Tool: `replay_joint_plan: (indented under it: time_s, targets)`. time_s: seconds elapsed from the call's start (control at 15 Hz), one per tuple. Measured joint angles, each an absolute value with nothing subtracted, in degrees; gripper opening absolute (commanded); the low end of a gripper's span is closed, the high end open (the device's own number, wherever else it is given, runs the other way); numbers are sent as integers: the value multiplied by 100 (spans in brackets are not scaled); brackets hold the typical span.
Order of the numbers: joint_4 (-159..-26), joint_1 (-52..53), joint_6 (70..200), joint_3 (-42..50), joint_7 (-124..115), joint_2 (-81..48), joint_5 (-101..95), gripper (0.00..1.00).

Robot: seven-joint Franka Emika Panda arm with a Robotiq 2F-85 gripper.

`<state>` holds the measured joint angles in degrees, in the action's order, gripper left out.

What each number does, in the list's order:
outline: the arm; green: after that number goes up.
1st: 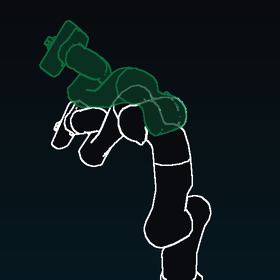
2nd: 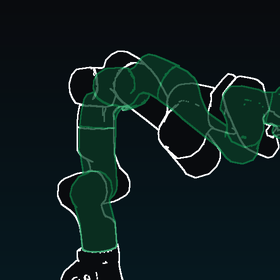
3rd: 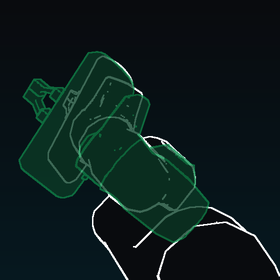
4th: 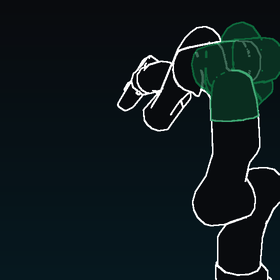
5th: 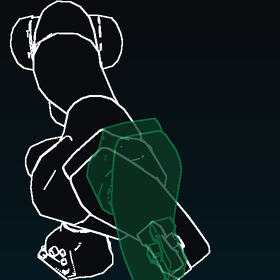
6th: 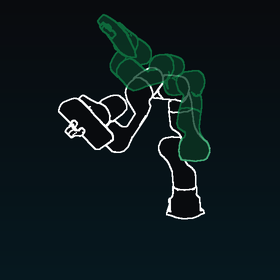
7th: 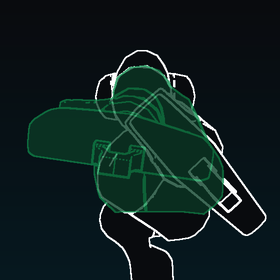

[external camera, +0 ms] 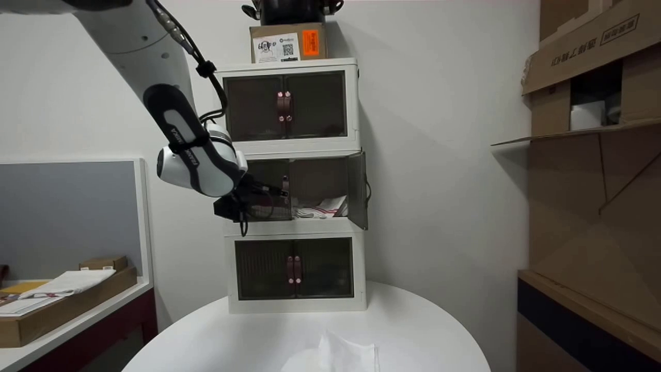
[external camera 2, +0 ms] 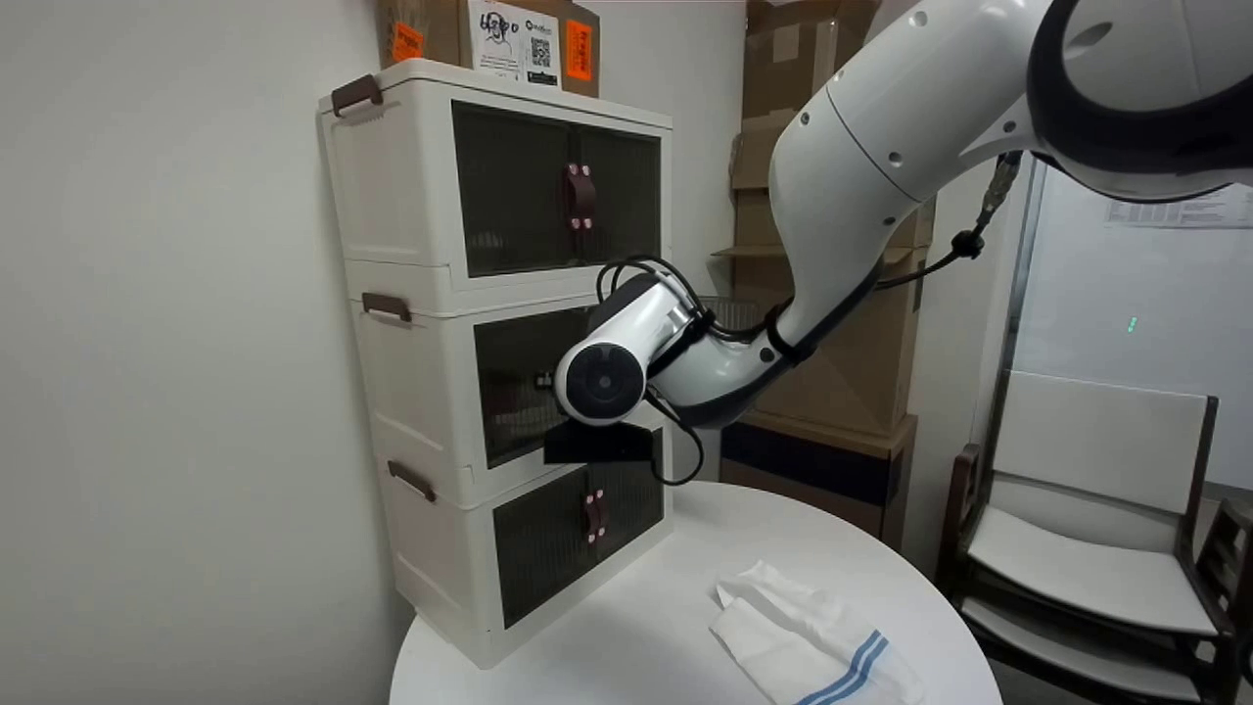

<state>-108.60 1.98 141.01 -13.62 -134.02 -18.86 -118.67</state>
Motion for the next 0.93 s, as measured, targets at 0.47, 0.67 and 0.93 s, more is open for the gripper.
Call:
replay_joint_plan:
  time_s: [0.47, 0.67, 0.93]
  targets:
    - [-10703, 224, 14084, -1197, -13405, -1964, -11881, 100]
    - [-10568, 219, 14084, -1100, -13405, -2014, -11883, 75]
    - [-10464, 206, 14113, -1022, -13405, -2067, -11883, 54]
